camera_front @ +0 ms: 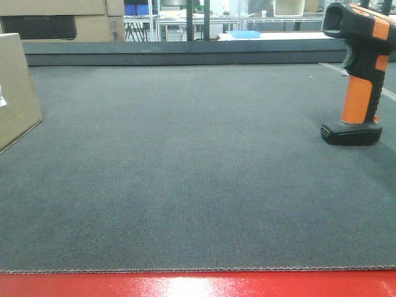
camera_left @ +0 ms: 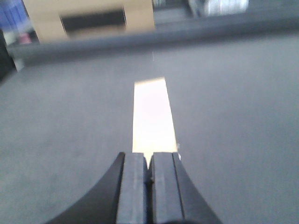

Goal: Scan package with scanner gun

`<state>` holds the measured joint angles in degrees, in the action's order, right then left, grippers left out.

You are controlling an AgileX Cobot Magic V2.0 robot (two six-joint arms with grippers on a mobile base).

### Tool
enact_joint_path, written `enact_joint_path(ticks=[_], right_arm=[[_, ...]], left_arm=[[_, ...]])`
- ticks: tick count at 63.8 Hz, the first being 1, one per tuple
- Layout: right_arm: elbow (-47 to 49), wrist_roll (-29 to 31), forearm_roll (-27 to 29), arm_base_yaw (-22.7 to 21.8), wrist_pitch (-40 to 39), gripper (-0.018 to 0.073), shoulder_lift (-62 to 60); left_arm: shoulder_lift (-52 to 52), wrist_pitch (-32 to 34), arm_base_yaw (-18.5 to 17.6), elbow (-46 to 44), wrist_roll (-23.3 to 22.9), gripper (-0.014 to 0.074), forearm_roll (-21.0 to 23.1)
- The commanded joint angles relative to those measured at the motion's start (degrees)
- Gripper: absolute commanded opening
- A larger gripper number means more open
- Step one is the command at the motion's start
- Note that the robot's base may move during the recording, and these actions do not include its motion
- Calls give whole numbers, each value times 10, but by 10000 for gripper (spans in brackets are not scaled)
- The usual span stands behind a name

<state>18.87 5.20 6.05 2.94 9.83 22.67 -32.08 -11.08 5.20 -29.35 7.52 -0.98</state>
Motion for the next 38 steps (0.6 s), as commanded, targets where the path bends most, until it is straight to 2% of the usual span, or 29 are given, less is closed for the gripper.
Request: enact_joint_path(ticks=[1, 11, 38], right_arm=[[-7, 4, -6, 1, -4, -162, -44], [-8, 4, -6, 1, -4, -162, -92], [-8, 4, -6, 1, -4, -162, -99]], left_arm=[[38, 68, -3, 44, -3, -111, 10], [76, 103, -3, 95, -3, -111, 13], [84, 104, -3, 102, -3, -111, 10]])
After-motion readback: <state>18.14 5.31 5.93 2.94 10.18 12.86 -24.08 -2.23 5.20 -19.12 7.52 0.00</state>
